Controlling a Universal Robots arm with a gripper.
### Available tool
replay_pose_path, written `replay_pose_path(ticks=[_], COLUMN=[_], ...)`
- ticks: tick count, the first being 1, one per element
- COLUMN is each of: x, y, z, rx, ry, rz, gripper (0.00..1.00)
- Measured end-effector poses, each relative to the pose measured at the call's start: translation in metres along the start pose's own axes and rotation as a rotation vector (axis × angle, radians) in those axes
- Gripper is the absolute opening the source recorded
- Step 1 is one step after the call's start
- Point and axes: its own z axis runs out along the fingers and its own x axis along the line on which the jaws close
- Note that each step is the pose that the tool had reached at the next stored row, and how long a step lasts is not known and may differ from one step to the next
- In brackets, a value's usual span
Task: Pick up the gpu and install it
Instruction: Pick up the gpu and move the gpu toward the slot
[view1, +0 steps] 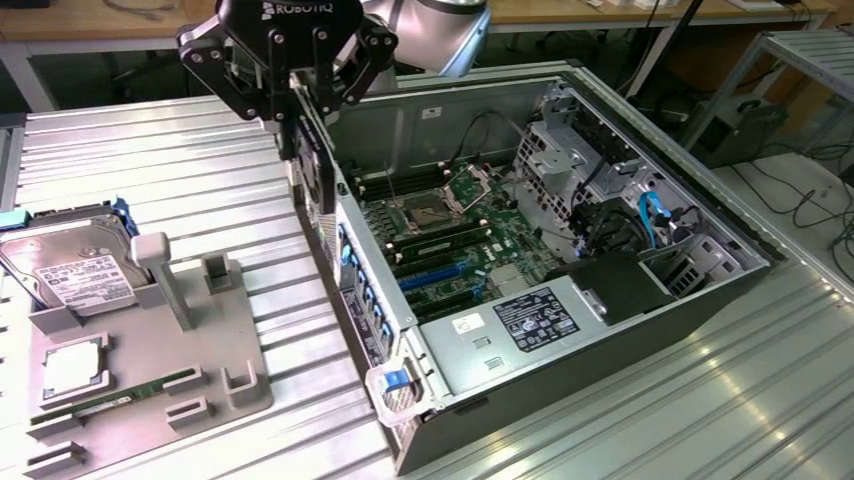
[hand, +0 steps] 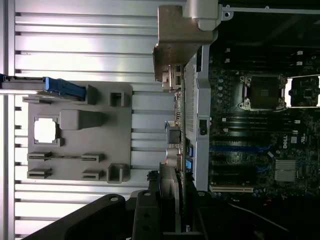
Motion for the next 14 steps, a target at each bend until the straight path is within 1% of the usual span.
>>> replay_pose_path(ticks=[5, 14], x=[-0.007, -0.016], y=[-0.0002, -0.0004], z=[0.0001, 0.0002], rx=[0.0000, 0.0000], ry=[0.0001, 0.0002], rz=[-0.002, -0.005], gripper=[0.29, 0.29])
